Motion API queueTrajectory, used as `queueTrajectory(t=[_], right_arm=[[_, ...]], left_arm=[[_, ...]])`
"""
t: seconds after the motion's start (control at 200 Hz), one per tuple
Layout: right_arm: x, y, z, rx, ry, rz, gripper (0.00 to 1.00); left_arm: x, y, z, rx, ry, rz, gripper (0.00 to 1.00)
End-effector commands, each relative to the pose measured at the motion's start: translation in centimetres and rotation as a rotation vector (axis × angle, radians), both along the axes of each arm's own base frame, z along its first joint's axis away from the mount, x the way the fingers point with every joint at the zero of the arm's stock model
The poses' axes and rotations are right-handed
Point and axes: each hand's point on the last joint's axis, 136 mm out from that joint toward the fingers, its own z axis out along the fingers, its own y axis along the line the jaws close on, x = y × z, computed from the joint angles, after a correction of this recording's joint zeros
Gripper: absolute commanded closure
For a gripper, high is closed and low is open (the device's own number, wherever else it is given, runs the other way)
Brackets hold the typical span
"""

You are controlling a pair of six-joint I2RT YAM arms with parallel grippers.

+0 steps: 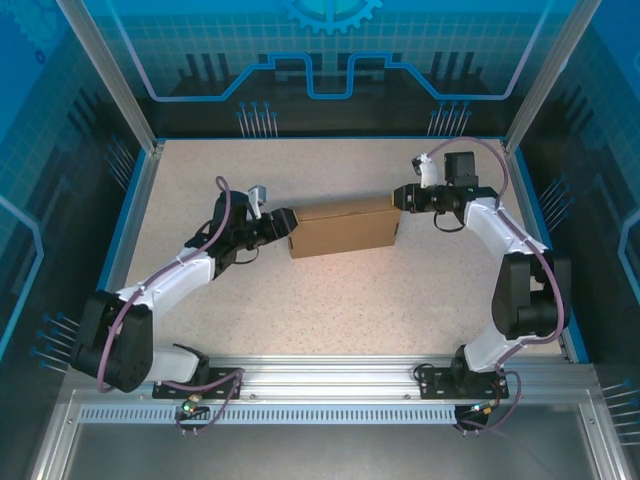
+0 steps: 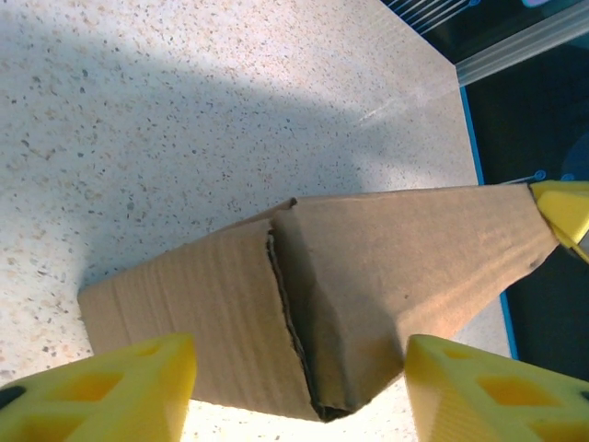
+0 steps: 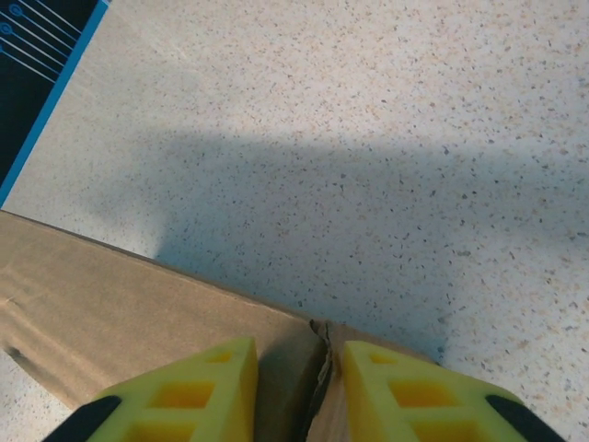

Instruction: Fold the paper box

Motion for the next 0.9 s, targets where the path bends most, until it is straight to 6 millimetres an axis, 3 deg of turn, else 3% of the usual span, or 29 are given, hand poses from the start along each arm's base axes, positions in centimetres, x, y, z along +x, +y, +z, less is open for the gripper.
queueTrajectory(t=[0.0,0.21,0.31,0.565,0.68,0.74,0.895], right_arm=[[-3.1,-1.4,-5.6,-0.056,0.204,-0.042,0.72],[-3.1,-1.3,-5.4,-0.055,0.196,-0.04,0.74],[-3.2,-1.3,-5.4,-0.058,0.195,-0.04,0.74],[-3.2,-1.2,-5.4,-0.051,0.194,-0.041,0.73],[-3.4,-1.0,-5.5,-0.029,0.202,-0.035,0.72],[-3.4,-1.0,-5.4,-0.015,0.199,-0.039,0.72],[-2.5,-0.8,-2.9,0.093,0.156,-0.036,0.63]], left_arm=[[0.0,-0.2,2.3,-0.027,-0.038,-0.009,0.29],[1.5,0.3,3.2,-0.095,-0.034,0.009,0.25],[2.0,0.9,3.0,-0.103,-0.028,0.027,0.3],[0.9,1.0,-1.8,-0.095,0.096,0.009,0.59],[-1.3,1.2,-6.0,-0.087,0.198,0.016,0.79],[-2.2,1.6,-7.6,-0.079,0.231,0.026,0.84],[-2.1,1.6,-6.8,-0.069,0.207,0.018,0.84]])
